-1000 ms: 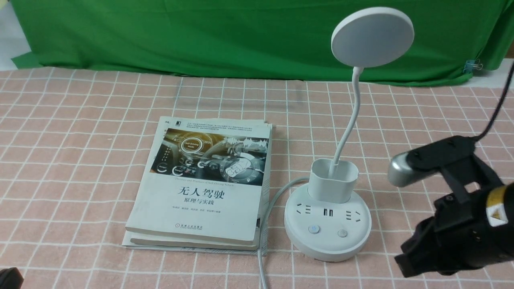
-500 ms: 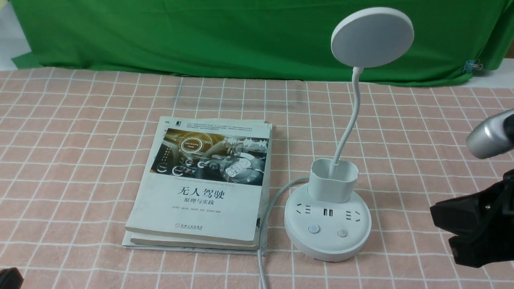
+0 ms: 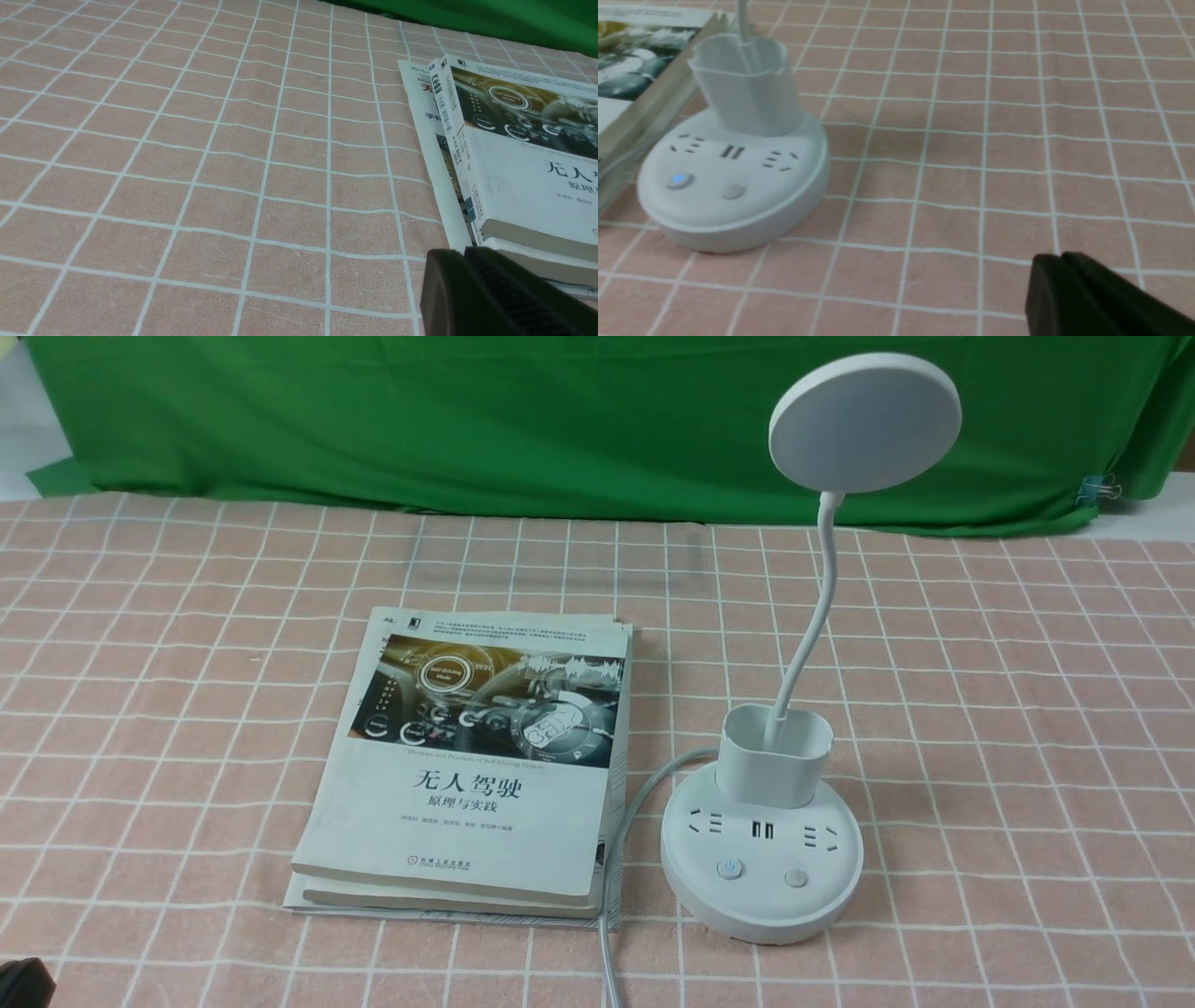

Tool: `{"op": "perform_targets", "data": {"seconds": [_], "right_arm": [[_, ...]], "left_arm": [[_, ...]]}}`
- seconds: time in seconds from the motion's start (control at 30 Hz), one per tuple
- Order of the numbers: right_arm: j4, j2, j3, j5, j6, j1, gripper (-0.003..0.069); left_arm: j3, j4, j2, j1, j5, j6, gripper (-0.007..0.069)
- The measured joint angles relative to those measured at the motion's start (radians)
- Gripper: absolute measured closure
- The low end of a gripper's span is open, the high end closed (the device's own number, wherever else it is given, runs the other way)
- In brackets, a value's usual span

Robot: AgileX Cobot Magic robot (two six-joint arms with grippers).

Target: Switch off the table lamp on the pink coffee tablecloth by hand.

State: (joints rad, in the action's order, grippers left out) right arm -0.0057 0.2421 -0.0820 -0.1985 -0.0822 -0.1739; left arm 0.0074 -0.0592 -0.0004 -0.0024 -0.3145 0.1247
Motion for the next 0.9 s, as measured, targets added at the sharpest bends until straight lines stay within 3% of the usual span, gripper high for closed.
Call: {"op": "perform_targets", "data": {"seconds": [0.27,0.9], "right_arm": [[-0.031,-0.23,0.088,-0.032,0.037,0.028,0.0617],[-0.039,-0.242,0.088,-0.049,0.051,0.066,0.0613]], "left_arm": [[0.0,0.0,0.0,0.0,0.0,0.0,0.0618],[0.0,0.0,0.0,0.0,0.0,0.0,0.0618]]}}
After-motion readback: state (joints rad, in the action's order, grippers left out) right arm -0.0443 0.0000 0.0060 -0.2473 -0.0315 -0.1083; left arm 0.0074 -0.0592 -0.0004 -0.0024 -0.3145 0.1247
